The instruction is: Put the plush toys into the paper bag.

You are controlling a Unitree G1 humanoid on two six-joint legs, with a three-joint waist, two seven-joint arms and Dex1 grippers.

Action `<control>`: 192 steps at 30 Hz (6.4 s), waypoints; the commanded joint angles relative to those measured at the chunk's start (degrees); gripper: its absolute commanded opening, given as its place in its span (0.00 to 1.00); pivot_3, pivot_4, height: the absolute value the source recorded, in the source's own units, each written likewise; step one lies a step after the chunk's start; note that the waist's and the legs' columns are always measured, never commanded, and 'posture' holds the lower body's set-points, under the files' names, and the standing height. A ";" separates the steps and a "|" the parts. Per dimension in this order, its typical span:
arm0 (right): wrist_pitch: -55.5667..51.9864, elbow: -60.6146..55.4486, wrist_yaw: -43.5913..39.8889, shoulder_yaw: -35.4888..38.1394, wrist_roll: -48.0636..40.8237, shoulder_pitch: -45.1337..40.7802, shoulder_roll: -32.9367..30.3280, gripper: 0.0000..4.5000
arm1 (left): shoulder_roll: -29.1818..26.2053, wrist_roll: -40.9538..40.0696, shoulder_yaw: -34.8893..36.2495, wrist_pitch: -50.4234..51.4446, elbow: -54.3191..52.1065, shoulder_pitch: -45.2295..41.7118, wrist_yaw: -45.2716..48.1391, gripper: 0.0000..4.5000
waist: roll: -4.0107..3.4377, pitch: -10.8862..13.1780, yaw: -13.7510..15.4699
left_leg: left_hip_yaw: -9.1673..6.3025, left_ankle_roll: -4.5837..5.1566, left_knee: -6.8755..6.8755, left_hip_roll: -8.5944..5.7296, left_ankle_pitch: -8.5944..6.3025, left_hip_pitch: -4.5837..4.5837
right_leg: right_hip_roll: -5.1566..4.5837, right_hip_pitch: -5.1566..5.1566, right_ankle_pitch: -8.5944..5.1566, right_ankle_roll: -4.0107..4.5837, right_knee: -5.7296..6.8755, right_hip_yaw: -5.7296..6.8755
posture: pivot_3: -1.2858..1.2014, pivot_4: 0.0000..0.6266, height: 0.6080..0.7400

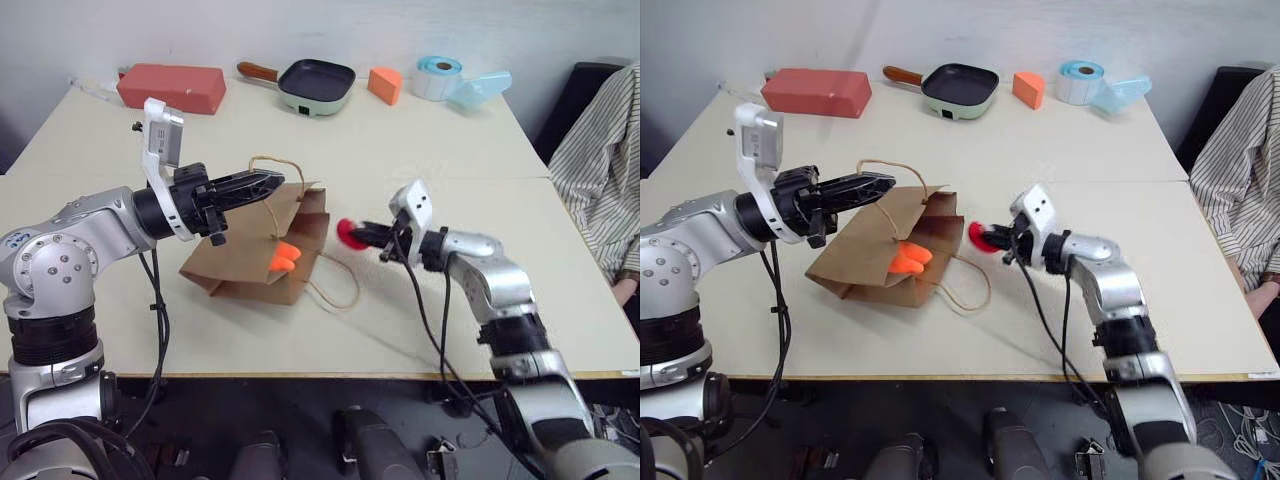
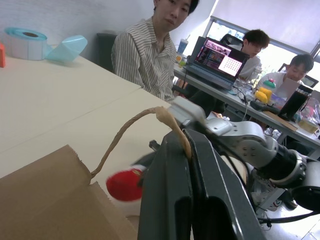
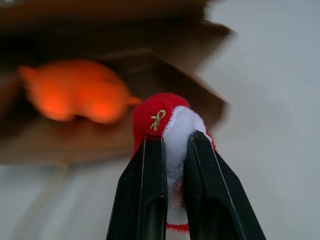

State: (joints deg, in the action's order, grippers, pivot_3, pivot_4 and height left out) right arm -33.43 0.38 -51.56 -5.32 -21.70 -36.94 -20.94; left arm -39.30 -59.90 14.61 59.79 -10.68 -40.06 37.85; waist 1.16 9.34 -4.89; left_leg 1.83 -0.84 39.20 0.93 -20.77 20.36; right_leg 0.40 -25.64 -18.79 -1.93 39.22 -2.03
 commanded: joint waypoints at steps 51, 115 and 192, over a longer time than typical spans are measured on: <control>-59.07 -28.17 27.22 34.91 -32.62 24.23 8.04 0.99 | -0.38 0.08 0.84 -2.67 1.31 -2.05 2.47 0.00 | 0.05 -0.03 1.67 | -0.09 0.05 -0.11 -0.04 -0.03 0.08 | -0.04 0.02 0.00 0.00 -0.22 0.03 | 0.52 0.24 1.00; -30.47 -20.59 36.48 27.58 -65.79 -0.38 -19.98 0.66 | -4.33 -7.55 14.42 -1.21 -4.73 10.14 -0.54 0.82 | 0.03 -0.02 2.03 | -0.23 0.22 -0.06 0.02 -0.09 0.65 | -0.06 -0.24 0.03 -0.05 -0.58 0.23 | 0.52 0.24 1.00; -15.59 -48.22 -4.79 55.87 -36.50 54.18 -35.73 1.00 | 13.47 43.07 -27.82 -55.72 48.14 -12.36 53.22 0.13 | 0.19 -0.05 4.70 | -0.03 0.42 0.02 -0.12 -0.18 0.23 | 0.10 0.21 0.13 -0.22 -0.65 -0.11 | 0.52 0.24 1.00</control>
State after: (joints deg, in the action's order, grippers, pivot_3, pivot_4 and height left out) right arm -50.63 -47.82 -55.94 50.26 -59.09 17.19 -55.65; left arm -24.32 -17.74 -12.69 4.66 38.87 -52.60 86.05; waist 1.34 9.29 -0.19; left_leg 1.82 -0.41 39.22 0.81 -20.95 20.58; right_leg 0.50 -25.43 -18.66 -2.15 38.58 -2.16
